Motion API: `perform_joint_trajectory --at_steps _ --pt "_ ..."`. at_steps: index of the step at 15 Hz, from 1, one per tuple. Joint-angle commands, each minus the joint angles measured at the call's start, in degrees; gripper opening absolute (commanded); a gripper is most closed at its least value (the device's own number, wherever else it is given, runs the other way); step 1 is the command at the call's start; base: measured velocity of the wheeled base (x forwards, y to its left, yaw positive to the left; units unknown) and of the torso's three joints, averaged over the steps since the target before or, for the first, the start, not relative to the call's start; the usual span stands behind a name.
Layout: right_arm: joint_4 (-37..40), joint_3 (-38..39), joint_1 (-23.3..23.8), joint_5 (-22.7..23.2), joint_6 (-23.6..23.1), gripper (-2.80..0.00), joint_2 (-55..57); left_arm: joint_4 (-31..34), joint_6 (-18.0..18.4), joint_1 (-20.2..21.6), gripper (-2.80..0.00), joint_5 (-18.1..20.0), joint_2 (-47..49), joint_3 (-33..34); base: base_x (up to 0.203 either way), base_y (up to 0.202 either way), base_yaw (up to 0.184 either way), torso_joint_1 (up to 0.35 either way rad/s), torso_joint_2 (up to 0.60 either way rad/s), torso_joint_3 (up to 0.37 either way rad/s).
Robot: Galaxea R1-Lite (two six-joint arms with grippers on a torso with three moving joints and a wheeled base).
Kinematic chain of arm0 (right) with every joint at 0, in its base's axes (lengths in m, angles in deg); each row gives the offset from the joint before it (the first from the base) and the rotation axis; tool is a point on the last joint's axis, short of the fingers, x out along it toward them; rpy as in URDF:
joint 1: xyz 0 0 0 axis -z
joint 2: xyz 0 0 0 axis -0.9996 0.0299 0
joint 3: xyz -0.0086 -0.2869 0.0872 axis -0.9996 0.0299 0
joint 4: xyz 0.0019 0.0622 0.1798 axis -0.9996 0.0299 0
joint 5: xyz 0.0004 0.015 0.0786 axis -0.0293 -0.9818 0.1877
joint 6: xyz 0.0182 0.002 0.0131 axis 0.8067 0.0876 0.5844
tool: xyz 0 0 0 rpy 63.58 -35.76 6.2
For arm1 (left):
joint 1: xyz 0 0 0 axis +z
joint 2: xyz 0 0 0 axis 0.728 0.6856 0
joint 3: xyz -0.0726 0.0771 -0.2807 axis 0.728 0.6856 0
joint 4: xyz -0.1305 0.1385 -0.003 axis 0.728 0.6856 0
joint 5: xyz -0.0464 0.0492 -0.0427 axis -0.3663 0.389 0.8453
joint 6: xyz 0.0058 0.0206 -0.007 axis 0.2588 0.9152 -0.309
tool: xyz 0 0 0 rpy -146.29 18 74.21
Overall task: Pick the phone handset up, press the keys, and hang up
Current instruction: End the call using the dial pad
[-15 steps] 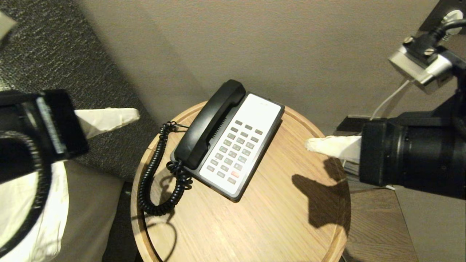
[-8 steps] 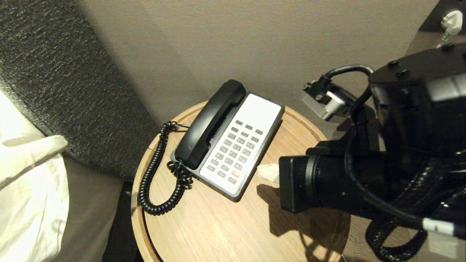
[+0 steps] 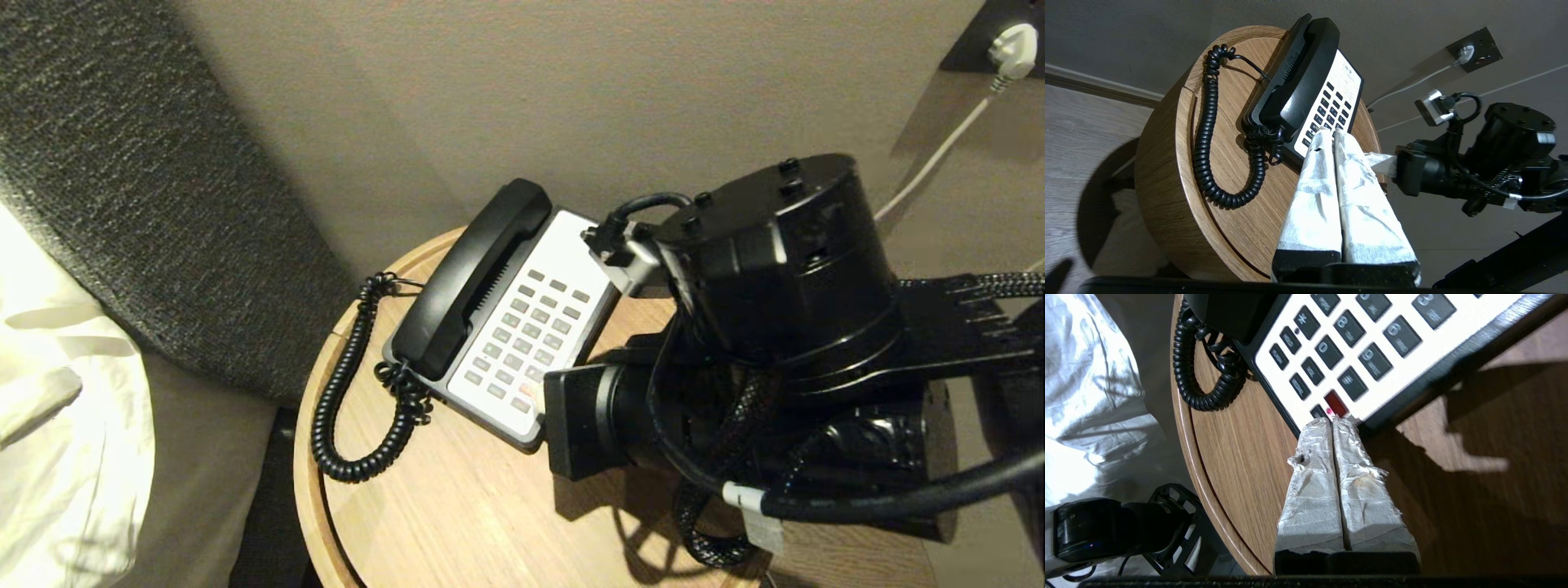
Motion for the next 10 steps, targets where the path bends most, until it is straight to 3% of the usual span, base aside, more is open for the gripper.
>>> perform_joint_trajectory --at_steps 1,10 --pt "0.30 -0.97 -0.03 -0.05 0.22 -2.80 1.57 -0.05 -0.19 -0.01 -2.80 -0.03 -0.34 0.16 0.000 0.000 0.000 0.000 0.00 0.000" --pt "0.26 -1.32 -0.03 -0.05 0.31 -2.80 2.36 0.04 -0.36 0.05 -2.80 0.05 -0.42 0.67 0.000 0.000 0.000 0.000 0.00 0.000"
